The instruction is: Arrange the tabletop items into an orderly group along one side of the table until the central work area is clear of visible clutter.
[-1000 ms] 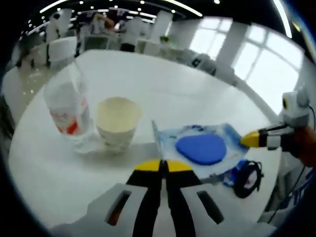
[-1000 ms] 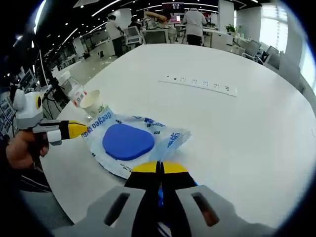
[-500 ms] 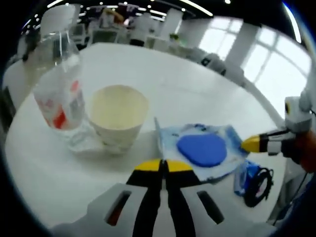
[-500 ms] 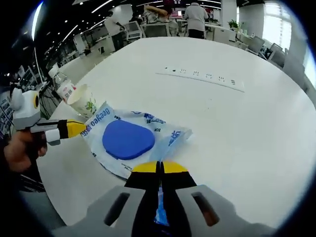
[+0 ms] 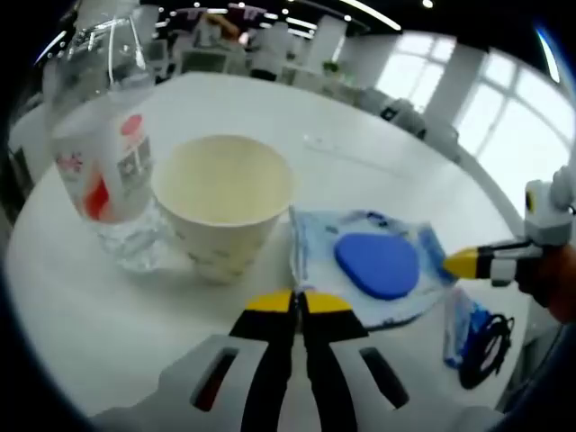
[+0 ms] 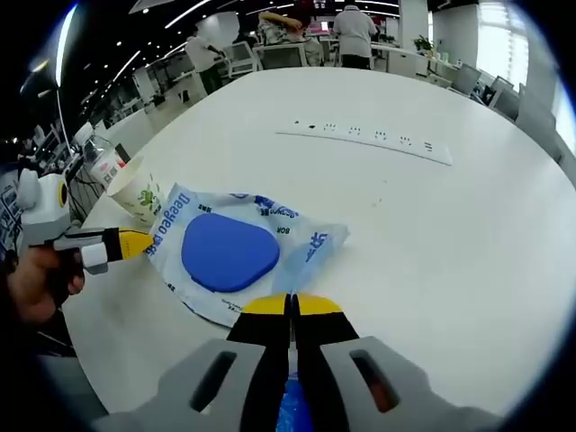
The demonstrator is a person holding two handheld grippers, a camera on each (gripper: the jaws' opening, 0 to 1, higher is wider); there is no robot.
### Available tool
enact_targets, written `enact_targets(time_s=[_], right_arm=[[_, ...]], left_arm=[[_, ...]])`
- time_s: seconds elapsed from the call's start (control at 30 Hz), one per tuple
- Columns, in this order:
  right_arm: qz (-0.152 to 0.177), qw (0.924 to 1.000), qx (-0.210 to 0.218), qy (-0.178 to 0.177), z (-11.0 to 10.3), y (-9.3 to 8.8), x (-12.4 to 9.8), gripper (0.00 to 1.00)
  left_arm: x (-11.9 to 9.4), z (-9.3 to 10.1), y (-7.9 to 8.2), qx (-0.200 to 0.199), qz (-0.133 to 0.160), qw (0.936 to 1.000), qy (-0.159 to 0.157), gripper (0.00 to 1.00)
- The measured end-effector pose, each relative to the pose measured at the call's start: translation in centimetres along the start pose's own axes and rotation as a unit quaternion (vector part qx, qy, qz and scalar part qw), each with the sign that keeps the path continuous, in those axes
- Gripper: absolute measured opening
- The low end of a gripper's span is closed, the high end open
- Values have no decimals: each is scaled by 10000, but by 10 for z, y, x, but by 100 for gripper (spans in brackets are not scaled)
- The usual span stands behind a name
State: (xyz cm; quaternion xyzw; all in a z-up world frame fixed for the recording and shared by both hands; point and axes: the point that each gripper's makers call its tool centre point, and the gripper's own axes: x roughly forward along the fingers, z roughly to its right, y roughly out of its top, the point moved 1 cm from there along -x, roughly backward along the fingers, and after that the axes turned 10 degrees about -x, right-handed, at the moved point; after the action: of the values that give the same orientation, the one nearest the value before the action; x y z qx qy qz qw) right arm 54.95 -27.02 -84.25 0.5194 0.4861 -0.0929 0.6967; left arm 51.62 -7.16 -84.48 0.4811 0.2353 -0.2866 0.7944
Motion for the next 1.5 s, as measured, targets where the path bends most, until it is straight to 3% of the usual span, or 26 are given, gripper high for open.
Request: enact_targets(time_s=[0.17, 0.37, 0.47, 0.67, 0.83, 0.97, 1.23, 1.5], right_arm=[[14, 10000, -15, -26, 0, 1, 1, 0], [34, 9991, -342, -245, 4, 2, -1, 3], [-11, 9993, -335, -180, 1, -1, -3, 8], [-97, 9990, -417, -125, -7, -4, -11, 26], [-65, 9986, -517, -83, -14, -1, -21, 32], [115, 9990, -428, -42, -24, 1, -33, 44], [226, 9975, -653, 139, -50, -3, -48, 53], [299, 9969, -706, 160, -60, -1, -62, 53]], left_arm=[[2, 1, 2, 35, 17, 10000, 22, 1], [0, 1, 1, 90, -5, 10000, 0, 6], [-2, -7, -4, 21, -84, 9999, 108, 23], [-18, -6, -2, 55, -6, 10000, -52, 31], [-34, -9, 0, 119, 50, 9999, -99, 35], [-47, -9, 1, 341, 115, 9992, -150, 41], [-62, -16, -3, 528, 202, 9981, -253, 46], [-85, -19, -1, 554, 325, 9975, -306, 48]])
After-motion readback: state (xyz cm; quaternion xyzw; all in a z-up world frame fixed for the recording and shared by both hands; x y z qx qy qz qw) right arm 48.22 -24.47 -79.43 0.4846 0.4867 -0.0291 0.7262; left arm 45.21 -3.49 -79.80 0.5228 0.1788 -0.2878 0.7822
